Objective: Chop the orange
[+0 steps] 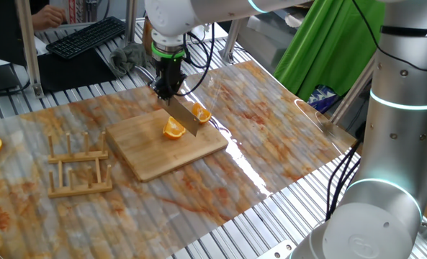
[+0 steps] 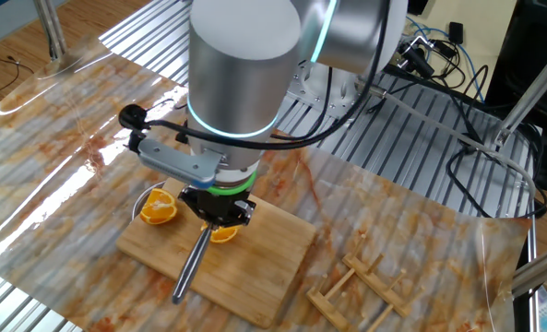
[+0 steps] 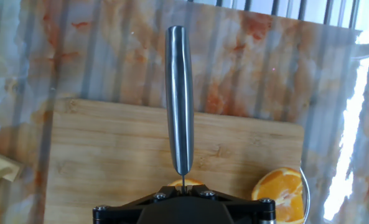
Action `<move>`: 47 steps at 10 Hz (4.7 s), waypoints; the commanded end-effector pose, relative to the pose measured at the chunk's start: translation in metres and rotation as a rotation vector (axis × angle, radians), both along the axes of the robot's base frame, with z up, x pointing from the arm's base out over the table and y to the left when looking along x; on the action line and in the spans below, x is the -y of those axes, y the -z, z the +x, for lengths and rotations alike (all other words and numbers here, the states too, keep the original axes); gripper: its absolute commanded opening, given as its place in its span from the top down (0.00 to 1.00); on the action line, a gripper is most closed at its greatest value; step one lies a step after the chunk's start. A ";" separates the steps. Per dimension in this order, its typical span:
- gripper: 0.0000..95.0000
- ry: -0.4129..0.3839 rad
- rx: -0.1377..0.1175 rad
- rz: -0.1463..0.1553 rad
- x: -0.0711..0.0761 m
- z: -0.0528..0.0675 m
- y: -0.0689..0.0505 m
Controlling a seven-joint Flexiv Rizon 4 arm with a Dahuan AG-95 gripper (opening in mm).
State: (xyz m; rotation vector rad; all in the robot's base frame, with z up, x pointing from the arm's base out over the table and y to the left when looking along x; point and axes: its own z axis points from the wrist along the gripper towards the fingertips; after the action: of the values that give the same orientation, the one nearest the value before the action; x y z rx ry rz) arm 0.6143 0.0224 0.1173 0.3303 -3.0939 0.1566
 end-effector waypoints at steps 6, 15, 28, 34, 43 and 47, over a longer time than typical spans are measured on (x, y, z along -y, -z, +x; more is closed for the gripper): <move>1.00 -0.003 -0.002 0.007 0.005 -0.007 0.018; 1.00 -0.006 0.001 0.024 0.003 -0.013 0.022; 1.00 -0.015 0.007 0.022 0.002 -0.014 0.032; 1.00 -0.011 0.019 0.030 0.001 -0.016 0.038; 1.00 -0.010 0.035 0.046 0.000 -0.018 0.047; 1.00 -0.016 0.039 0.057 0.002 -0.018 0.049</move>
State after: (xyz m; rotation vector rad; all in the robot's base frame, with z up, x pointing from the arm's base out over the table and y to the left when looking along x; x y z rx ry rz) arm 0.5984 0.0218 0.0693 0.3589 -3.1420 0.0752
